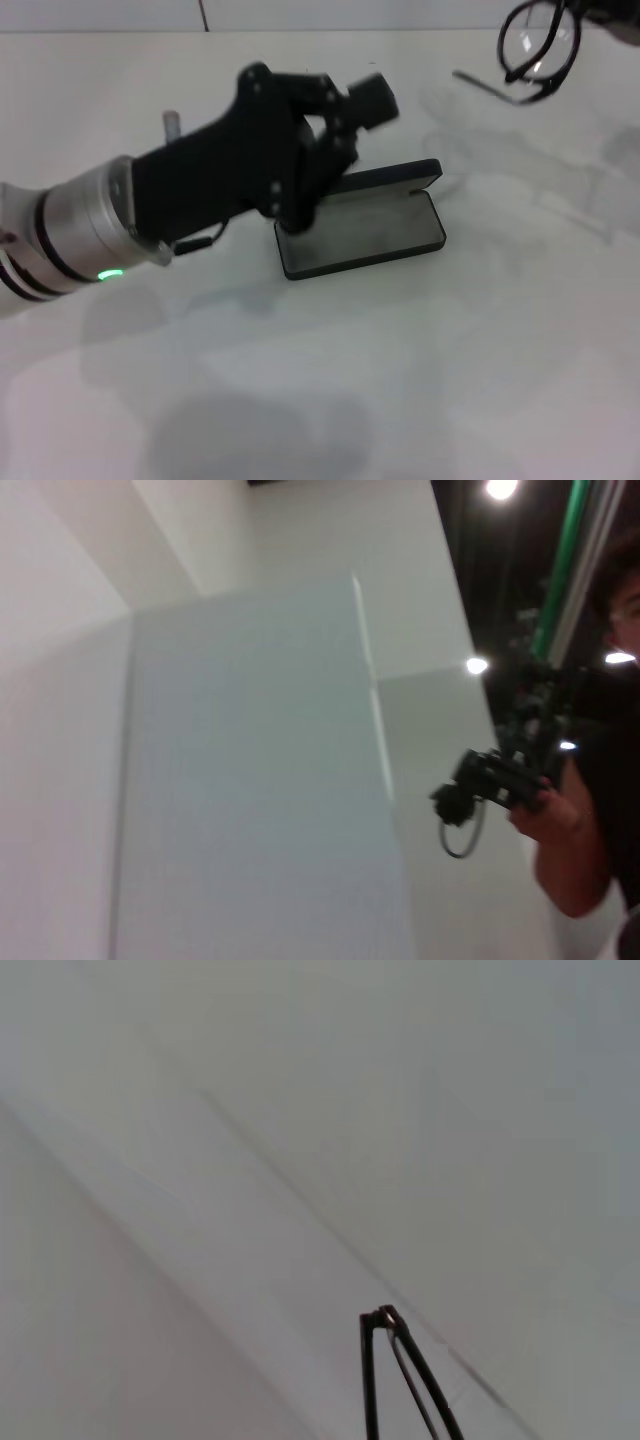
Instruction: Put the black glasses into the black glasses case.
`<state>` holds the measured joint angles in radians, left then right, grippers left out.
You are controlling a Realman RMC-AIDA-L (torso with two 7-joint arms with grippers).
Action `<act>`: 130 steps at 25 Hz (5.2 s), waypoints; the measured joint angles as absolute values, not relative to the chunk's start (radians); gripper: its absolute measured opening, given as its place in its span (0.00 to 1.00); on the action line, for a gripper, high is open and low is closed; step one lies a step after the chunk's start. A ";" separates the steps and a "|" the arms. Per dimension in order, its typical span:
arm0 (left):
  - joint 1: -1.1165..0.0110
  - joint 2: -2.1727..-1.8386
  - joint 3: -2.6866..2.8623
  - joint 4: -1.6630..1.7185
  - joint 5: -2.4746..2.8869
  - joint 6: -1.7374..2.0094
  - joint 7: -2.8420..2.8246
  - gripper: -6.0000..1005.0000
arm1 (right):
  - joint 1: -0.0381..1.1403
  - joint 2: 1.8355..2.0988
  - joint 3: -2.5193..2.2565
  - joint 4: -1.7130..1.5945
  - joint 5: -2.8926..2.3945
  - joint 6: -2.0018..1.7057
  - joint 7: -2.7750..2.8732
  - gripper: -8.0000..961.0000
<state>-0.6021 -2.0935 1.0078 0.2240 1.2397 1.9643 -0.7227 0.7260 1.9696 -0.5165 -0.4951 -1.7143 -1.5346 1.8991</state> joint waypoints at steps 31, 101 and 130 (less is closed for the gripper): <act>-0.656 -2.099 1.142 0.215 1.190 1.670 -0.744 0.02 | 0.837 2.016 -0.657 -0.363 -1.593 -1.590 1.897 0.15; -0.666 -2.091 1.127 0.255 1.161 1.770 -0.785 0.02 | 0.826 1.976 -0.818 -0.373 -1.631 -1.600 1.879 0.16; -0.670 -2.092 1.127 0.247 1.159 1.758 -0.790 0.02 | 0.826 1.985 -0.883 -0.373 -1.643 -1.646 1.875 0.16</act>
<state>-0.6697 -2.0921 1.1272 0.2470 1.1594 1.7576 -0.7897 0.8258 1.9853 -0.8832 -0.3727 -1.6432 -1.6461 1.8745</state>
